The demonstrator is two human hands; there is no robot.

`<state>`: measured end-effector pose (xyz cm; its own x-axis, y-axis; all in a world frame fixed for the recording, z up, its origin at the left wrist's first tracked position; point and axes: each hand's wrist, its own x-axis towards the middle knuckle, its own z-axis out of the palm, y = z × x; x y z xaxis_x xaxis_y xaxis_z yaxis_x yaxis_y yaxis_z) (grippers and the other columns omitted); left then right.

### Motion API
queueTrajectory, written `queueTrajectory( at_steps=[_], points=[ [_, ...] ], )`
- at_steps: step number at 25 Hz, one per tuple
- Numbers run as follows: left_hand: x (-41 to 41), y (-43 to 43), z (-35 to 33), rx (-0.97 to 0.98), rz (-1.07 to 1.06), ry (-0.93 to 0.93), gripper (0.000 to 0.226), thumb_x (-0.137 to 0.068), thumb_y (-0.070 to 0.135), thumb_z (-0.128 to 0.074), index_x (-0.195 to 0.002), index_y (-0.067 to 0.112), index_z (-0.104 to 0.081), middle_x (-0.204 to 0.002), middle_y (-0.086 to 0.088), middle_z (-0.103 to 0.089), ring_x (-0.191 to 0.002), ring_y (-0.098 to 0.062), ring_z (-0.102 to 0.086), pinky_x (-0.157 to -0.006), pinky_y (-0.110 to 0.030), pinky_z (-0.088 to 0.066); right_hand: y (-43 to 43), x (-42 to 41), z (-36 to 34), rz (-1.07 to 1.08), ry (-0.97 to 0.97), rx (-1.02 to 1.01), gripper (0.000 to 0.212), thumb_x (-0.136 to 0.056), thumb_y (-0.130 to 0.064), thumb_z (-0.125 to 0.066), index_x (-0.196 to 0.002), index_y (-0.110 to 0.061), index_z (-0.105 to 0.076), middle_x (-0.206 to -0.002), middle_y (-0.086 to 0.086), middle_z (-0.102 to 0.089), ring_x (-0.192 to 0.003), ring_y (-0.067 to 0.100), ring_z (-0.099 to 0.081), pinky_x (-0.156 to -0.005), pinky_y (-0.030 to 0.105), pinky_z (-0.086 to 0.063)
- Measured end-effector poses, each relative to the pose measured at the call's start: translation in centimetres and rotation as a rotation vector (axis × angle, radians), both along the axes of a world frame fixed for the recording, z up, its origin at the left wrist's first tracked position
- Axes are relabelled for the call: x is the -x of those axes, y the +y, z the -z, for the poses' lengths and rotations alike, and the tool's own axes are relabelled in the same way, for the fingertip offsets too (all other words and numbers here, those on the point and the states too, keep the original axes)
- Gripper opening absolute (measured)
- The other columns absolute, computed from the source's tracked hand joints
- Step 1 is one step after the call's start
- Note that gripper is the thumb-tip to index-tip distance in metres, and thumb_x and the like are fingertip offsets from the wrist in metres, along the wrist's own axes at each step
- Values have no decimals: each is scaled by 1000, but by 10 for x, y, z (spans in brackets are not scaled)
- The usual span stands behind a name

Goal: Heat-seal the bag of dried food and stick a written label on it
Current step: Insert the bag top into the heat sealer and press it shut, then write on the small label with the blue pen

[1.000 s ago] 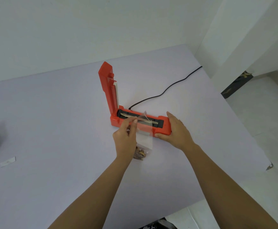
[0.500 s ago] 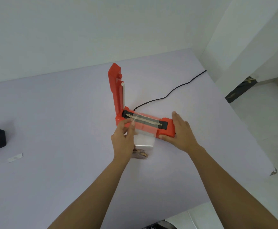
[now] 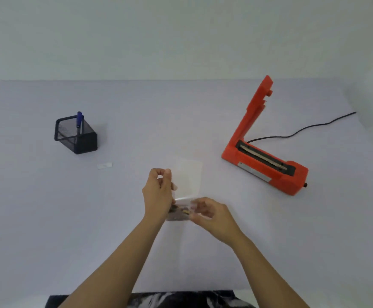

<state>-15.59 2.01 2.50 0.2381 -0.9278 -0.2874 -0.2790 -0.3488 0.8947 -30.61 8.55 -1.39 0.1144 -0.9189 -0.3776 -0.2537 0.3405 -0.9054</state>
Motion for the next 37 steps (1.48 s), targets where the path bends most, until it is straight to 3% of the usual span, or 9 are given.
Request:
queueTrajectory(
  at_steps=[7, 10, 13, 21, 24, 28, 31, 35, 37],
  points=[
    [-53, -4, 33, -9, 23, -13, 21, -99, 32, -37, -97, 13, -45, -68, -1, -62, -42, -15, -51, -38, -15, -44, 14, -62, 23, 33, 71, -52, 10, -79, -18, -73, -87, -21, -68, -78, -7, -69, -69, -5, -63, -66, 9, -49],
    [-69, -10, 51, -3, 93, -56, 20, -98, 32, -39, -94, 14, -45, -70, -2, -63, -43, -13, -54, -44, -20, -47, 17, -75, 29, 9, 121, -81, 11, -80, -19, -72, -90, -16, -68, -81, -1, -70, -74, 4, -65, -67, 9, -49],
    [-81, -18, 68, 18, 174, -196, 19, -96, 31, -44, -88, 14, -48, -71, 0, -57, -61, -17, -54, -62, -33, -47, 16, -80, 32, 26, 210, -77, 19, -80, -23, -72, -96, -14, -69, -82, 0, -69, -75, 7, -64, -67, 7, -48],
    [-90, -30, 87, 98, 397, -586, 29, -94, 33, -49, -101, 6, -54, -87, -10, -64, -82, -28, -61, -73, -38, -49, 17, -82, 25, 93, 395, -90, 33, -78, -35, -71, -106, -22, -59, -79, -6, -62, -71, 7, -62, -66, 18, -50],
    [-95, -26, 69, 100, 305, -475, 44, -95, 38, -46, -122, 4, -46, -114, -13, -58, -100, -28, -57, -85, -38, -46, 5, -82, 15, 95, 489, -56, 40, -77, -44, -68, -110, -26, -54, -81, -5, -61, -73, 9, -61, -69, 24, -52],
    [-145, -43, 20, 313, -64, -306, 29, -94, 29, -48, -114, 8, -49, -96, -3, -52, -86, -19, -51, -75, -31, -43, -57, -97, -12, 132, 489, 201, 20, -84, -31, -64, -100, -19, -64, -72, -3, -62, -64, 9, -59, -65, 18, -48],
    [-210, -91, 3, 401, -281, -365, 24, -94, 22, -46, -109, 5, -52, -99, -6, -54, -91, -24, -52, -78, -38, -46, -134, -135, -30, 36, 485, 408, 14, -89, -23, -59, -90, -12, -68, -73, 0, -65, -64, 12, -59, -63, 14, -45],
    [-263, -156, 3, 190, -183, -453, 43, -98, 22, -37, -134, -2, -39, -134, -20, -46, -124, -32, -43, -103, -39, -35, -235, -209, -42, -71, 452, 540, 20, -91, -24, -54, -98, -12, -69, -96, 6, -70, -75, 13, -61, -74, 19, -46],
    [-265, -170, 9, 69, -105, -426, 46, -100, 26, -31, -135, -3, -35, -133, -23, -48, -125, -36, -42, -98, -39, -35, -270, -239, -42, -94, 446, 553, 27, -92, -26, -52, -111, -13, -65, -110, 9, -65, -86, 16, -63, -80, 22, -44]
  ],
)
